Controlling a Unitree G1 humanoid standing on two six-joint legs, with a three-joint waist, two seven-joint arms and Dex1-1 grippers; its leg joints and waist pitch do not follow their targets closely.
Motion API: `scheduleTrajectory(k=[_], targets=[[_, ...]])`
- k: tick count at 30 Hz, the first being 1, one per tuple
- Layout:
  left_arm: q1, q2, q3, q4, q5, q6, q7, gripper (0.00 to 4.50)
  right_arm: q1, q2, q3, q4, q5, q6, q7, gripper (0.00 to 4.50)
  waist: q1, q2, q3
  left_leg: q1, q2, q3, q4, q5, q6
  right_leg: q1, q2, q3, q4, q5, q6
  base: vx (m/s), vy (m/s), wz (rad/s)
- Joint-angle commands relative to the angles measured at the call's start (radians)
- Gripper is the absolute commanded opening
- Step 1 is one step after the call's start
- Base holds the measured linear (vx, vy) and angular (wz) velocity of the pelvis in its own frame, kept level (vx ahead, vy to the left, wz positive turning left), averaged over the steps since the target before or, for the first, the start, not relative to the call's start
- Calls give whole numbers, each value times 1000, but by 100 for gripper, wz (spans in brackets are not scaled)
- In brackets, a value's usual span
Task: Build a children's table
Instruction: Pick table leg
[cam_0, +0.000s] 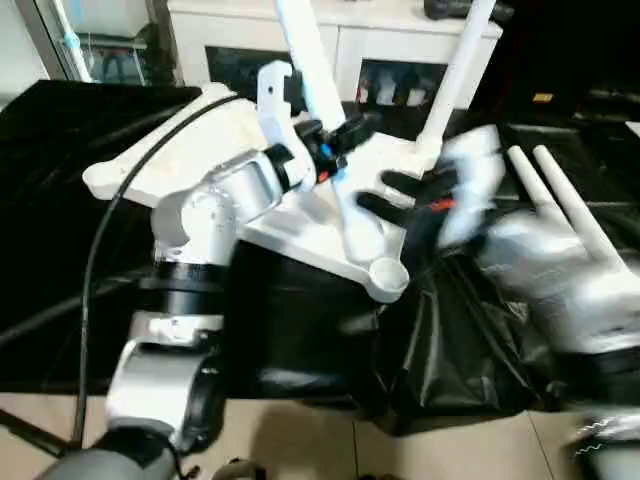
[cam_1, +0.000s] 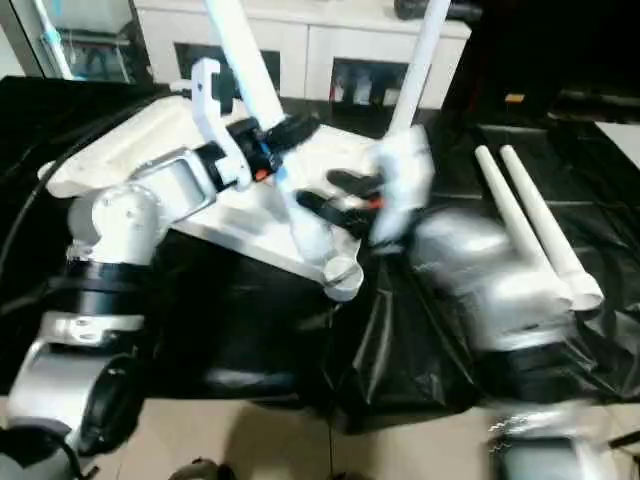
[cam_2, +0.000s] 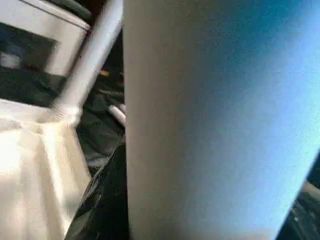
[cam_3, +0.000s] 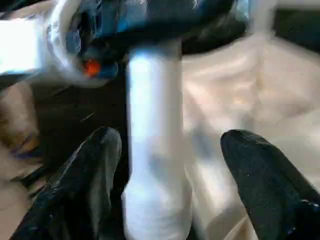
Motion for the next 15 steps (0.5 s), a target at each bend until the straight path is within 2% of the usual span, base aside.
scheduleTrajectory(k=[1, 2, 3, 4, 5, 7, 10, 15], targets=[[-40, 3, -10, -10, -27, 27, -35, 182, -19, -23, -33, 7, 49, 48, 47, 347, 2, -13, -75, 36, 52, -22, -64, -123, 48, 51, -53, 33, -51, -140, -244, 0, 0, 0], [-49, 9, -13, -16, -45, 52, -63, 182, -40, -39, -60, 31, 88, 103, 57, 347, 2, -17, -77, 36, 51, -22, -63, -119, 46, 51, -53, 32, -51, -147, -245, 0, 0, 0], [-56, 10, -16, -25, -67, 78, -87, 182, -58, -46, -87, 49, 130, 157, 63, 347, 3, -15, -77, 38, 51, -23, -62, -113, 48, 50, -54, 31, -49, -151, -253, 0, 0, 0], [-56, 10, -16, -25, -67, 78, -87, 182, -58, -46, -87, 49, 130, 157, 63, 347, 4, -16, -78, 37, 50, -22, -60, -114, 48, 50, -54, 31, -49, -154, -258, 0, 0, 0], [-62, 6, -14, -29, -88, 101, -99, 182, -69, -53, -100, 58, 160, 194, 77, 347, 4, -21, -78, 35, 50, -21, -59, -115, 45, 49, -54, 30, -49, -164, -261, 0, 0, 0], [-67, -5, -11, -42, -125, 138, -123, 182, -54, -76, -81, 42, 176, 234, 105, 347, 8, -20, -77, 36, 52, -21, -59, -120, 39, 50, -55, 31, -51, -182, -255, 0, 0, 0], [-66, -8, -14, -52, -136, 154, -133, 182, -39, -85, -66, 25, 178, 239, 117, 347, 9, -22, -79, 36, 54, -22, -59, -118, 30, 50, -56, 31, -50, -183, -248, 0, 0, 0], [-43, 3, -66, -93, -146, 173, -211, 182, -17, -78, -55, -7, 209, 278, 126, 347, 12, -21, -81, 36, 54, -23, -60, -114, 23, 50, -57, 31, -51, -192, -237, 0, 0, 0]])
